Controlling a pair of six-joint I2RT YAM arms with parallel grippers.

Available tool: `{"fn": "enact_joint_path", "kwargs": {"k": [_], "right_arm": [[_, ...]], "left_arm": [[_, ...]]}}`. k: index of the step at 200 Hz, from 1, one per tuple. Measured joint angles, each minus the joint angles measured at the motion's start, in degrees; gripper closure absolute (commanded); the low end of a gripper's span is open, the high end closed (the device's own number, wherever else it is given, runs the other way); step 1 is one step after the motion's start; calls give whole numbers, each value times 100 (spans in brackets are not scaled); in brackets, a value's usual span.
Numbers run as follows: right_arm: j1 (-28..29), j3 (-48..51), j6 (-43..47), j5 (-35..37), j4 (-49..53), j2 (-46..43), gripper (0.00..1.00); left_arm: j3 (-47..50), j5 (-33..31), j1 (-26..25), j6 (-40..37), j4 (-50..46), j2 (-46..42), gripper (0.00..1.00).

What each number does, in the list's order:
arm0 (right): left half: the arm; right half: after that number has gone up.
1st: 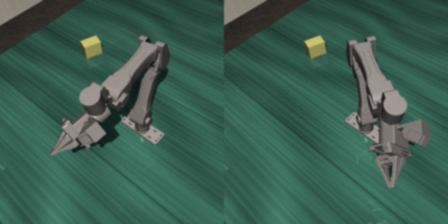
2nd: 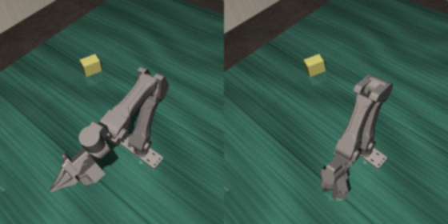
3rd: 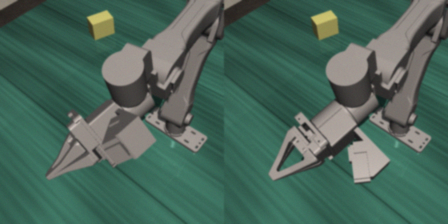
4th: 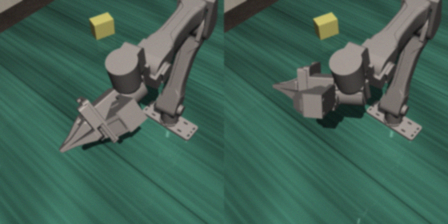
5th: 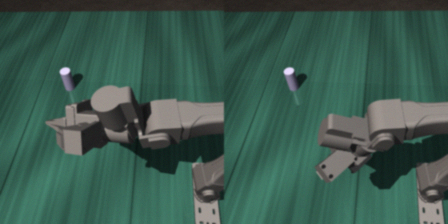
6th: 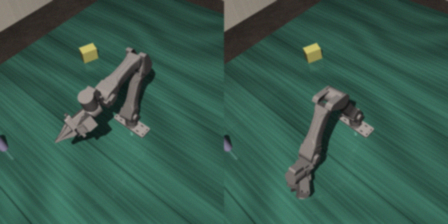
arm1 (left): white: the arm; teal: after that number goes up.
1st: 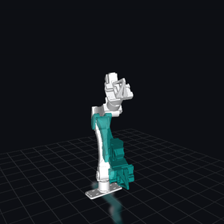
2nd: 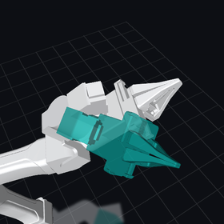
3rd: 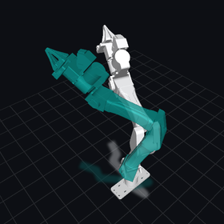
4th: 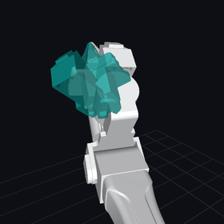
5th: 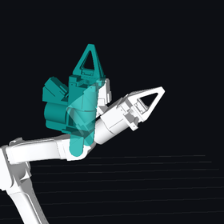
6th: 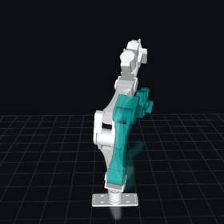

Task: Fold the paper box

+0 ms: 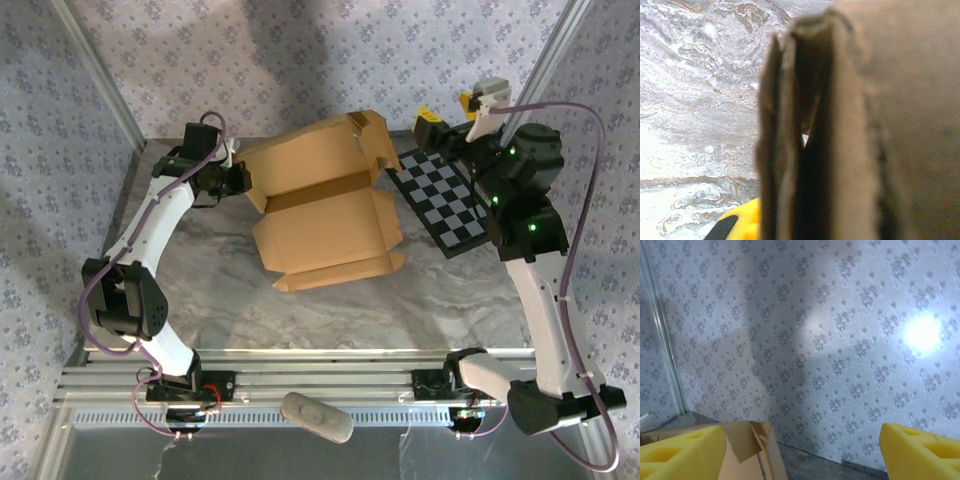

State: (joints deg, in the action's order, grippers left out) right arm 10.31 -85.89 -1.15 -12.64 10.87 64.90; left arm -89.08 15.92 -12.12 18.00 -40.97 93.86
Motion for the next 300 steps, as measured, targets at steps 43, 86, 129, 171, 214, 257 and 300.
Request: {"fn": "enact_joint_path", "kwargs": {"k": [43, 86, 129, 171, 214, 257, 300], "right_arm": [[-435, 621, -343, -1099, -234, 389, 41], [-813, 1196, -262, -2100, -299, 745, 43], [-713, 693, 13, -3091, -205, 1207, 45], [-614, 603, 48, -3567, 55, 1478, 44], [-302, 612, 81, -3646, 299, 1469, 45], [-190, 608, 348, -3560, 625, 1471, 45], [144, 83, 697, -3482, 1008, 1886, 46]], "left_arm": [[0, 302, 151, -431, -4, 0, 100], [0, 595, 369, -796, -90, 0, 100], [-24, 754, 389, -1054, -131, 59, 100], [-50, 859, 389, -1091, -120, 278, 100], [-50, 876, 389, -1088, -81, 313, 100], [-50, 876, 389, -1091, -81, 313, 100], [-50, 876, 389, -1088, -79, 313, 100]]}}
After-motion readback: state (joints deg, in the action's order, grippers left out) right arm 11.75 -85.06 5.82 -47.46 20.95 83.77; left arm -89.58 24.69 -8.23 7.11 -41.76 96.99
